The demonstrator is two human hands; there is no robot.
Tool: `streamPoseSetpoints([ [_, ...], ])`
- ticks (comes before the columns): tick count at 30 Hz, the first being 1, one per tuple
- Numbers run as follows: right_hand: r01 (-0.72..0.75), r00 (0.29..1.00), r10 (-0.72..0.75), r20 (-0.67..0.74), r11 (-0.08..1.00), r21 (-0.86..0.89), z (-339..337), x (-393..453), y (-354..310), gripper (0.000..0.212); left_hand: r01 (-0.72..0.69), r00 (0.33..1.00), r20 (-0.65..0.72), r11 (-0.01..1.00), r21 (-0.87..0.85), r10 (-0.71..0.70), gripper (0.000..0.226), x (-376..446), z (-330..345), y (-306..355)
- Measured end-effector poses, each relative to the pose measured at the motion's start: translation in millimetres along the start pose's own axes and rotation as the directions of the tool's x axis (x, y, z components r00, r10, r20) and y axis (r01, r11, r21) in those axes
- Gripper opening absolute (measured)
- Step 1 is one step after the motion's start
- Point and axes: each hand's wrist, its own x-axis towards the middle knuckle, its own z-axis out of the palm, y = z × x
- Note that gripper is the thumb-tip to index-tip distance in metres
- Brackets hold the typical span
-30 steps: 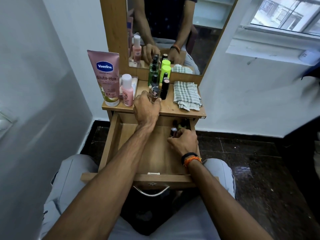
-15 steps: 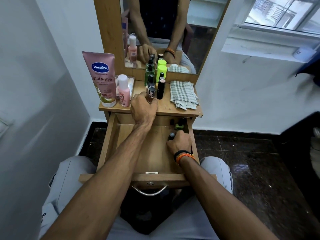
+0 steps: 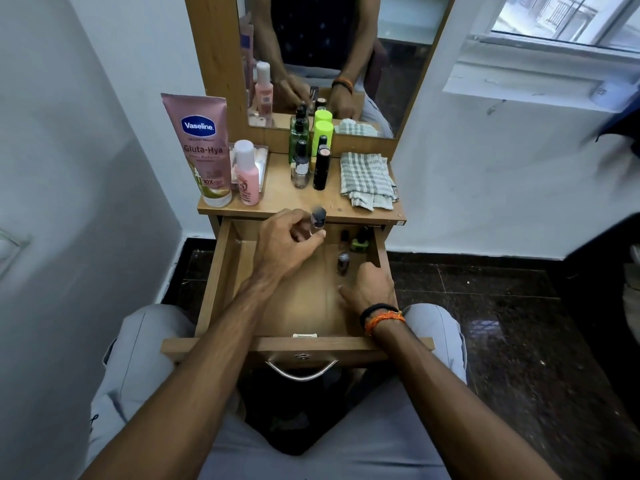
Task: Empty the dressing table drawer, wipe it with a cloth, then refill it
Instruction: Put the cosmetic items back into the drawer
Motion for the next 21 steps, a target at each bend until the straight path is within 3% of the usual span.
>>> streamPoseSetpoints([
  [6,0.286,0.921,-0.257,0.293,0.956,-0.061,3.5,-3.5,-2.6,0.023,0.195,0.960,0.196,0.980,0.049,-0.200,0.023,-8.0,6.1,-18.0],
  [10,0.387,0.853,-0.318,0.414,0.917,-0.095,6.4,-5.3,-0.7,0.031,0.257,0.914,0.291,0.959,0.122,-0.283,0.023,-7.3,10.8,-27.7],
  [14,0.461,0.810,-0.358,0.464,0.878,-0.128,10.2,-3.0,-0.3,0.051,0.259,0.886,0.351,0.952,0.164,-0.302,0.018,-5.7,15.8,-30.7],
  [21,0.410,0.842,-0.316,0.437,0.902,-0.138,16.0,4.9,5.2,0.065,0.267,0.846,0.417,0.941,0.207,-0.332,0.018,-3.9,31.7,-33.9],
])
